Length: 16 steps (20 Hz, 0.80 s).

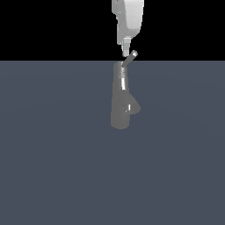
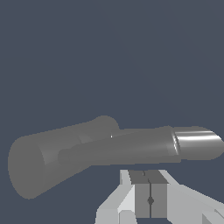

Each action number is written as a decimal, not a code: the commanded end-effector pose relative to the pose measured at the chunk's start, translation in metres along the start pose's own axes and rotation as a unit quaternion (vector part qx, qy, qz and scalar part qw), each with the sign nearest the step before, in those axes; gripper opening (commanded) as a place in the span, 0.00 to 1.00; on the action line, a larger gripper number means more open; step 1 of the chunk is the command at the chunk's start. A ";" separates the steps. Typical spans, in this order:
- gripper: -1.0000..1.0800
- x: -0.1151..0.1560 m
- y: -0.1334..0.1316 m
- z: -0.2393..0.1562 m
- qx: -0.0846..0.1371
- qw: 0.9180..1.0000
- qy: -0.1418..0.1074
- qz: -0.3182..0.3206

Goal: Turn on the faucet by rotating a designated handle.

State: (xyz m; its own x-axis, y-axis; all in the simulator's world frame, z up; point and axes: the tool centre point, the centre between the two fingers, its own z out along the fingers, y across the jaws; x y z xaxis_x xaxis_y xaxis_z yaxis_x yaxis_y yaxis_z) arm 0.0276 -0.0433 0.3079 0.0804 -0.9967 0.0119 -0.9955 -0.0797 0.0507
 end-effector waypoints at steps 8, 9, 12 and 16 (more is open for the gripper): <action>0.00 0.028 -0.010 0.011 -0.005 1.000 0.000 0.003; 0.00 0.032 -0.012 0.012 -0.005 1.000 0.000 0.004; 0.00 0.043 -0.019 0.015 -0.005 1.000 0.000 0.006; 0.00 0.058 -0.027 0.019 -0.005 1.000 0.001 0.009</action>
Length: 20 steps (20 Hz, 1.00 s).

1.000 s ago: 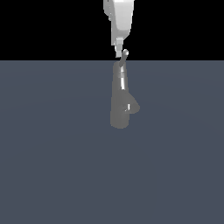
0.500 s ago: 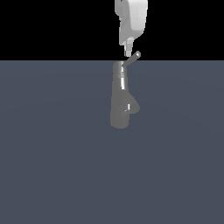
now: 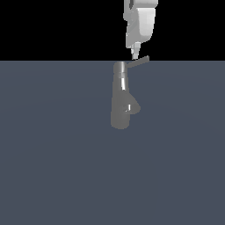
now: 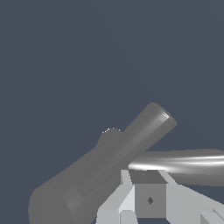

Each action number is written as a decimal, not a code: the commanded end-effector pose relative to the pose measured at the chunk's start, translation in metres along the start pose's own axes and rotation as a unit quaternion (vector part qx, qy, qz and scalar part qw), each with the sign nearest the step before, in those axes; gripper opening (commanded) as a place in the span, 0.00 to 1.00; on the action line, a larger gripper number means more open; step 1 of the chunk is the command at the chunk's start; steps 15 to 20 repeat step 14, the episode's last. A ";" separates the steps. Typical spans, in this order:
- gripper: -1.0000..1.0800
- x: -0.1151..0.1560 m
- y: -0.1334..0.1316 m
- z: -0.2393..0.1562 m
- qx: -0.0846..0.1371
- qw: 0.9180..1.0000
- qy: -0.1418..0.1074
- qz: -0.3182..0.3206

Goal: Turn on the faucet by rotating a designated handle.

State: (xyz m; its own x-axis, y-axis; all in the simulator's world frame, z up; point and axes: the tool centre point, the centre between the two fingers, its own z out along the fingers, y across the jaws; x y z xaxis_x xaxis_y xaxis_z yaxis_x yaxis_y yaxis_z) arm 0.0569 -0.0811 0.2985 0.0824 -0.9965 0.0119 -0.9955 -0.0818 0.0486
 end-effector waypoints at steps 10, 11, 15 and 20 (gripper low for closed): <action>0.00 0.052 -0.019 0.021 -0.007 1.000 0.002 0.018; 0.00 0.056 -0.021 0.022 -0.007 1.000 0.002 0.019; 0.00 0.062 -0.024 0.023 -0.007 1.000 0.002 0.020; 0.00 0.062 -0.024 0.023 -0.007 1.000 0.002 0.020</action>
